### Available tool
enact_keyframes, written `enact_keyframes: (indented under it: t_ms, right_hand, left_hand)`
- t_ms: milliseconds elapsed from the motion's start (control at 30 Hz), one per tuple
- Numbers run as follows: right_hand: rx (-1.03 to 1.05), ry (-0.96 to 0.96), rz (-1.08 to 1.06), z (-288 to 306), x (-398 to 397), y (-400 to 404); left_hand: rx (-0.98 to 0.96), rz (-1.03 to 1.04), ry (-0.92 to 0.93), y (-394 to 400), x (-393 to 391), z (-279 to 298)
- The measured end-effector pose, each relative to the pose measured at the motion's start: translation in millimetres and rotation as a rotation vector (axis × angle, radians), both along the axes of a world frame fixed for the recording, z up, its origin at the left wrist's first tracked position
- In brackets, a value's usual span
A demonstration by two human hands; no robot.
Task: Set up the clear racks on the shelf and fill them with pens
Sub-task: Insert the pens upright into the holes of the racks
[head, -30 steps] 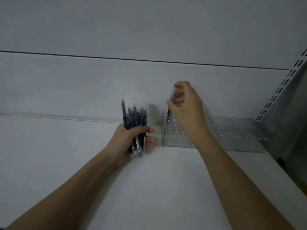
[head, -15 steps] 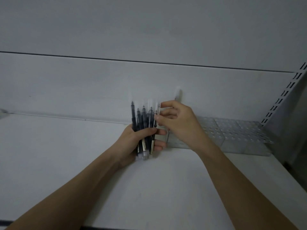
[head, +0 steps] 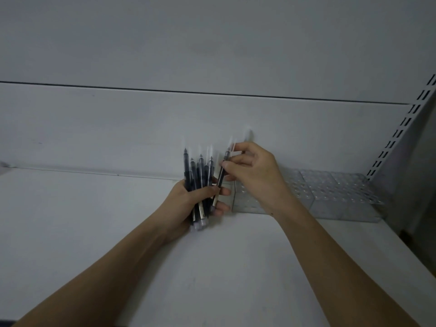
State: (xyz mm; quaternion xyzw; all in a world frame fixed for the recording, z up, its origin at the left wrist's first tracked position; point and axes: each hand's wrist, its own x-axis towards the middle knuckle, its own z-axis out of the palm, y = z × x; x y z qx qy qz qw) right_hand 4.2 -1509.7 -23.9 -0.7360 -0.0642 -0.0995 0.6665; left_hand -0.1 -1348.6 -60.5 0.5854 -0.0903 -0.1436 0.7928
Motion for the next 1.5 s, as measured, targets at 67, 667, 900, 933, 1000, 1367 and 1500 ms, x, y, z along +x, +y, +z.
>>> enact_keyframes:
  t_ms: [67,667,900,933,1000,1367,1500]
  right_hand:
    - [0.017,-0.021,-0.025,2.3,-0.8,-0.3]
    - [-0.004,-0.374,-0.488,1.0,19.2,-36.7]
    - [-0.139,-0.358,-0.497,-5.6,25.7,-37.5]
    - [-0.188,-0.346,-0.483,-7.1,26.5,-37.3]
    - [-0.313,-0.324,-0.449,-9.9,27.6,-35.2]
    - [-0.578,-0.217,-0.451,-9.0,30.8,-28.8]
    - [-0.598,-0.191,-0.452,-9.2,29.5,-28.2]
  left_hand:
    - [-0.017,0.001,0.018,-0.2,-0.1,0.2]
    - [-0.010,0.006,0.036,0.1,1.1,1.3]
    - [-0.008,-0.001,0.035,-0.4,0.8,1.5]
    - [-0.008,-0.001,0.036,-0.6,0.3,2.0]
    - [-0.010,-0.001,0.042,-0.9,-0.5,2.8]
    - [0.000,-0.005,0.037,-1.4,0.1,1.9]
    - [-0.004,-0.003,0.040,-2.2,-0.7,2.1]
